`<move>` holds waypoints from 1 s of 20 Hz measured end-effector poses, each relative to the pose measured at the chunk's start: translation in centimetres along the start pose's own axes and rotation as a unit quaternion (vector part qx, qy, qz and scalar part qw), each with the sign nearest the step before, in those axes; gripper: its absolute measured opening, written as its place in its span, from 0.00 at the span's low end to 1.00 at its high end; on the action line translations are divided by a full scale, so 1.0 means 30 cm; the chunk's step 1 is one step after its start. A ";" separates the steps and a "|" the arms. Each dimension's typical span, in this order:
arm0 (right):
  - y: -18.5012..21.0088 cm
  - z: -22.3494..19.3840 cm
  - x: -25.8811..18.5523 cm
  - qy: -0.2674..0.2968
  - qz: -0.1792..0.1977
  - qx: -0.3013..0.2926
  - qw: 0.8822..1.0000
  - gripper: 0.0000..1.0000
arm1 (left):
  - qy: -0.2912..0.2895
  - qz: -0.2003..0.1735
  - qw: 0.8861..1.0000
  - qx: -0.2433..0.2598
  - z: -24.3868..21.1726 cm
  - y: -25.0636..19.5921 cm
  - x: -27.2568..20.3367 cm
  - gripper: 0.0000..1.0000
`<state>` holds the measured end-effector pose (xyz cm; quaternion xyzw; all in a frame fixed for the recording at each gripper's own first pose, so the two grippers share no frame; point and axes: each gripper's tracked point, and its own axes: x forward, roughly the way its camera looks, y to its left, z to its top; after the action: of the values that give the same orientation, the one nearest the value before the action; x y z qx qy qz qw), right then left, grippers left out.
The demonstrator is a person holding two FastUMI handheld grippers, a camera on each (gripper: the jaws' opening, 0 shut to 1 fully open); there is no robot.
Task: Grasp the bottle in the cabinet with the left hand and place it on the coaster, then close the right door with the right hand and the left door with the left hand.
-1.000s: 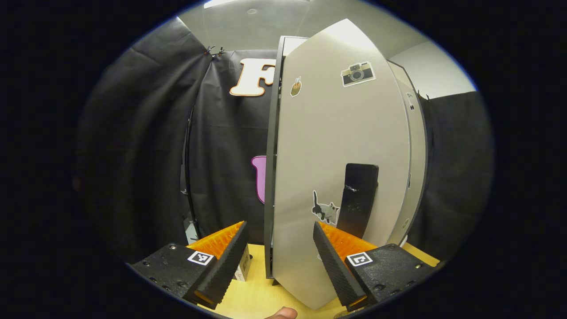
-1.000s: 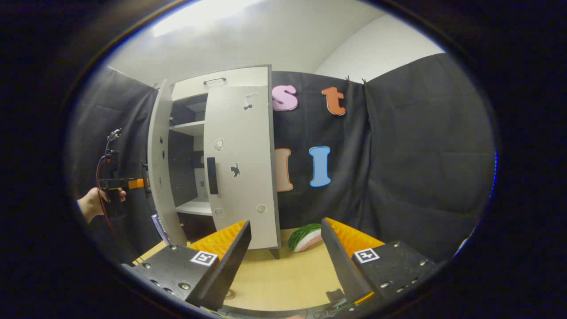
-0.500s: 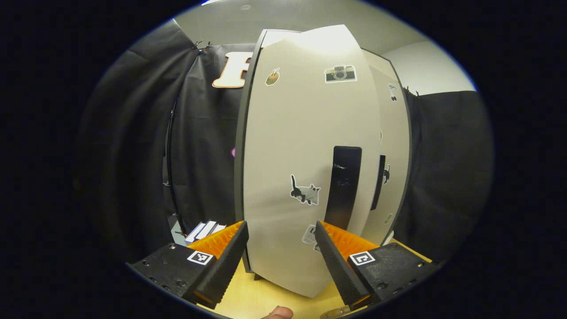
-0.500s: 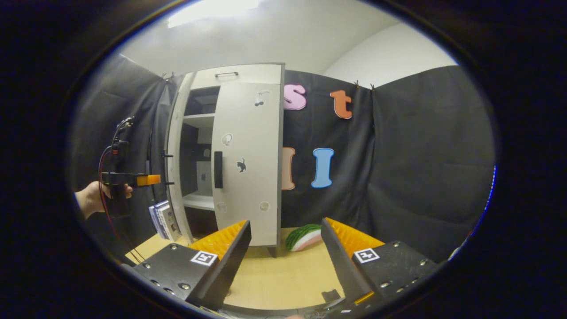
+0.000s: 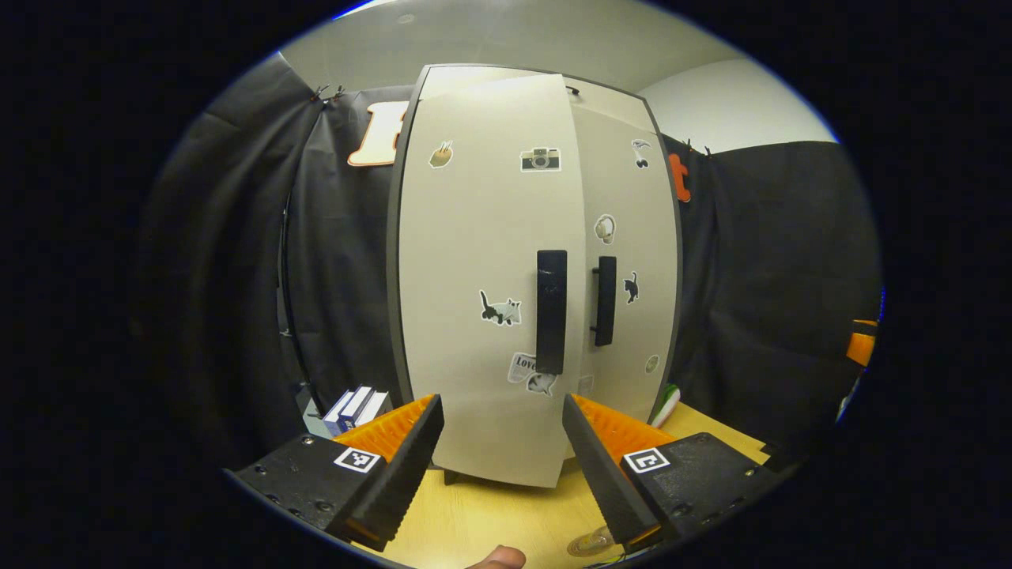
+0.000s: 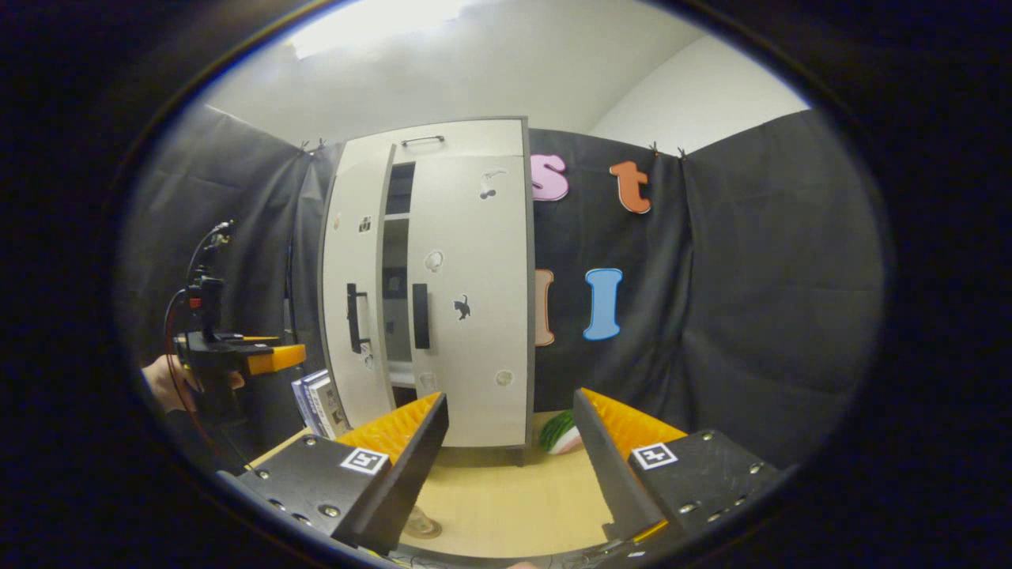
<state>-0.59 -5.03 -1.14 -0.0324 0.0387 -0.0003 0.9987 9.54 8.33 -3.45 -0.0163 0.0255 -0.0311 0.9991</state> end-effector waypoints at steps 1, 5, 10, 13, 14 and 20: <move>0.022 0.004 0.004 -0.002 0.009 0.000 1.000 0.96 | 0.000 0.002 1.000 -0.003 -0.001 -0.001 -0.034 0.92; 0.137 0.015 0.011 -0.009 0.051 0.024 0.998 0.96 | -0.006 0.034 0.999 -0.017 0.010 0.034 -0.148 0.92; 0.290 0.074 0.036 -0.039 0.086 0.043 0.995 0.96 | -0.032 0.035 0.998 -0.032 0.088 0.043 -0.207 0.96; 0.346 0.078 0.052 -0.039 0.098 0.040 0.994 0.93 | -0.036 0.029 0.999 -0.010 0.116 0.053 -0.218 0.96; 0.357 0.074 0.056 -0.039 0.097 0.033 0.994 0.96 | -0.048 0.023 0.999 -0.006 0.134 0.051 -0.224 0.96; 0.430 0.025 0.072 -0.020 0.096 0.023 0.995 0.94 | -0.045 -0.012 0.999 0.017 0.085 0.042 -0.249 0.96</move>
<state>1.59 7.87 -1.40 -0.0052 0.0219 0.0956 0.9952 2.29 10.13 -0.58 -0.0009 -0.0207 -0.0427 0.9989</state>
